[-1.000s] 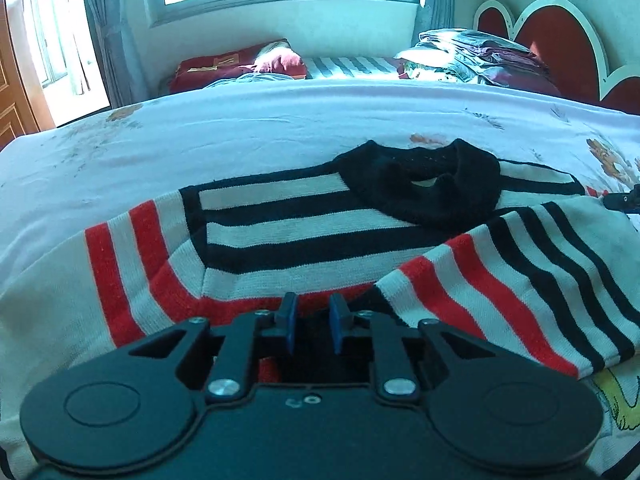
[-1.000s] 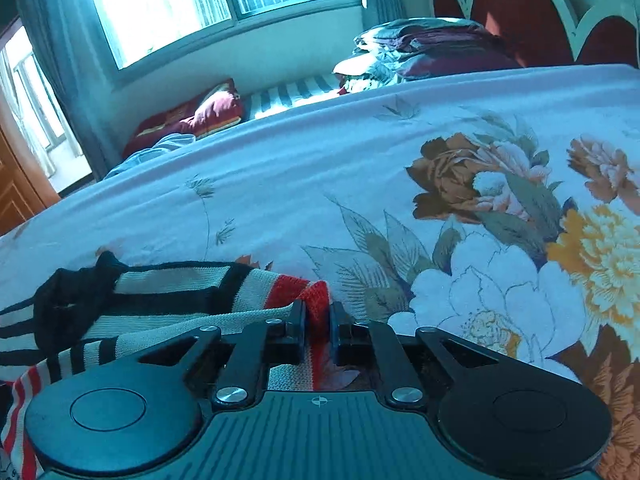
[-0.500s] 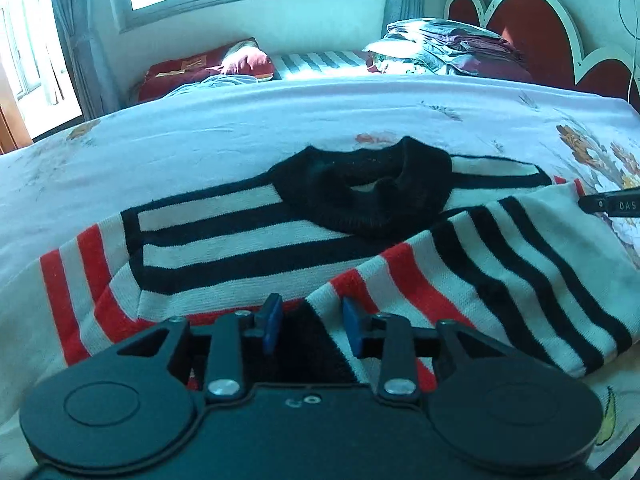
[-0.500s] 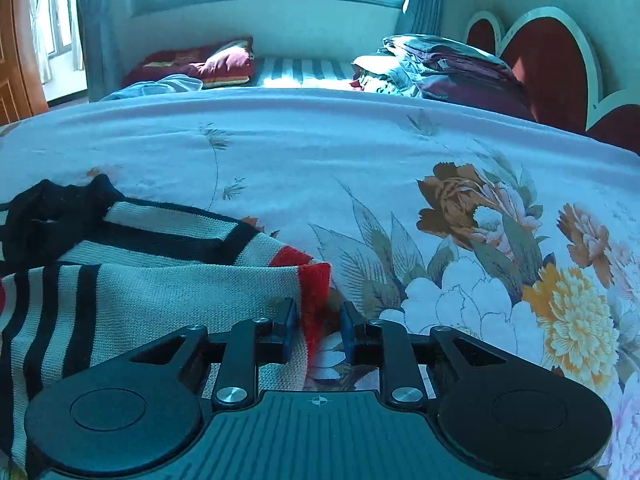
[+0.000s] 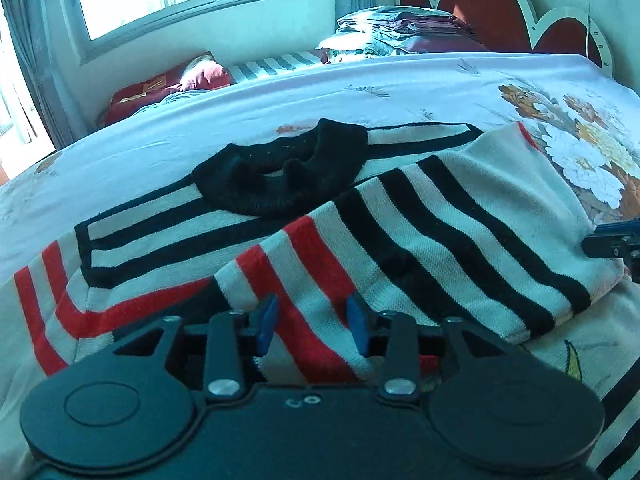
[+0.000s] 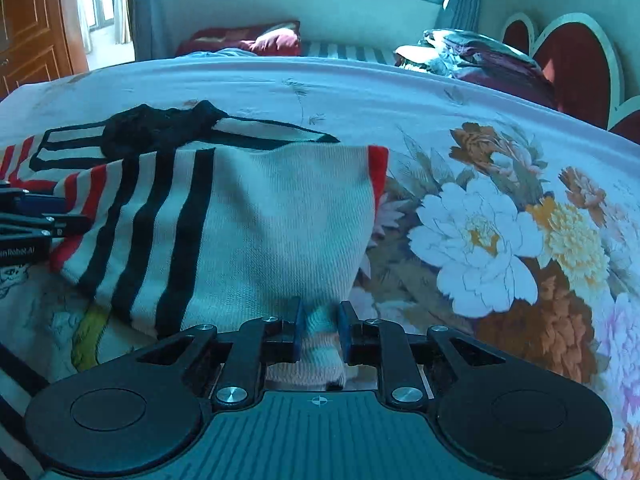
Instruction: Fold small clothes
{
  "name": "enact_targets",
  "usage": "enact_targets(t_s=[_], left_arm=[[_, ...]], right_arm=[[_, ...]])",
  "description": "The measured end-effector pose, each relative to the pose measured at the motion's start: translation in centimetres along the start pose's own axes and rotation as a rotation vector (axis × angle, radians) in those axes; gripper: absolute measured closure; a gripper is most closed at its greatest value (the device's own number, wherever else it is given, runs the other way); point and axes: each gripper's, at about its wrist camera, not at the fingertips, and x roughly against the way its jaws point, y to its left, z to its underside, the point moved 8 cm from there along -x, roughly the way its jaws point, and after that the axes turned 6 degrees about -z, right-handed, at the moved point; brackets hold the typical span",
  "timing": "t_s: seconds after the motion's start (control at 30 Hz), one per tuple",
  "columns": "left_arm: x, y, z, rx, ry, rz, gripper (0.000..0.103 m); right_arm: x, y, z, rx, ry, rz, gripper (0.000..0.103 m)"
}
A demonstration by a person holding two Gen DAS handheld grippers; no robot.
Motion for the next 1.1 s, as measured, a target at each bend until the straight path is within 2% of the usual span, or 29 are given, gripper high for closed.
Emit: enact_targets(t_s=[0.1,0.13,0.23,0.3,0.33,0.37,0.4,0.43,0.53,0.57,0.6,0.67,0.73,0.8,0.87,0.97,1.1], left_arm=[[0.2,0.6,-0.4,0.026,-0.001,0.005,0.059],[0.2,0.5,-1.0,0.027,-0.017,-0.001,0.059],[0.2,-1.0,-3.7,0.029,-0.072,0.015,0.047],[-0.3,-2.6,-5.6,0.042,-0.086,0.05,0.046],[-0.7,-3.4,-6.3,0.057,-0.075,0.078,0.051],[-1.2,-4.2,-6.8,0.076,-0.06,0.113,0.062],[-1.7,-4.6,-7.0,0.088,-0.04,0.136,0.068],[-2.6,-4.8,-6.9,0.095,-0.018,0.126,0.077],[-4.2,-3.3,-5.8,0.11,0.009,0.081,0.075],[-4.1,-2.0,-5.4,0.107,0.001,0.04,0.075],[-4.1,-0.6,-4.8,0.093,-0.001,-0.02,0.075],[-4.1,1.9,-3.6,0.113,-0.002,-0.065,0.058],[-4.1,3.1,-3.1,0.144,0.004,-0.035,0.056],[-4.0,2.9,-3.4,0.119,0.006,-0.049,0.056],[-3.5,2.5,-3.7,0.114,0.005,-0.061,0.062],[-1.1,1.1,-4.0,0.111,-0.03,-0.031,0.061],[1.6,-1.9,-2.3,0.092,-0.031,0.008,0.061]], right_arm=[[0.3,-0.6,-1.1,-0.051,-0.005,-0.033,0.084],[0.3,-0.7,-2.0,-0.057,-0.029,-0.042,0.084],[-0.5,0.4,-5.5,-0.053,-0.107,-0.084,0.084],[-2.5,1.8,-7.5,-0.05,-0.116,-0.14,0.084],[-3.7,2.4,-8.2,-0.059,-0.108,-0.176,0.084],[-4.7,2.8,-8.6,-0.068,-0.101,-0.2,0.084],[-5.4,3.1,-8.9,-0.074,-0.091,-0.225,0.084],[-6.1,3.4,-9.0,-0.068,-0.081,-0.241,0.084],[-7.0,3.2,-9.2,0.009,-0.077,-0.23,0.085],[-7.2,2.1,-9.2,0.02,-0.079,-0.186,0.096],[-7.3,0.4,-9.1,-0.009,-0.083,-0.144,0.103],[-7.3,-2.3,-9.2,-0.07,-0.083,-0.083,0.103],[-7.5,-3.1,-9.2,-0.106,-0.079,-0.116,0.103],[-7.4,-2.7,-9.2,-0.069,-0.081,-0.097,0.103],[-6.9,-2.1,-9.2,-0.027,-0.082,-0.07,0.103],[-4.3,-0.9,-9.0,-0.009,-0.119,-0.099,0.103],[-1.3,0.9,-6.1,-0.01,-0.096,-0.151,0.103]])
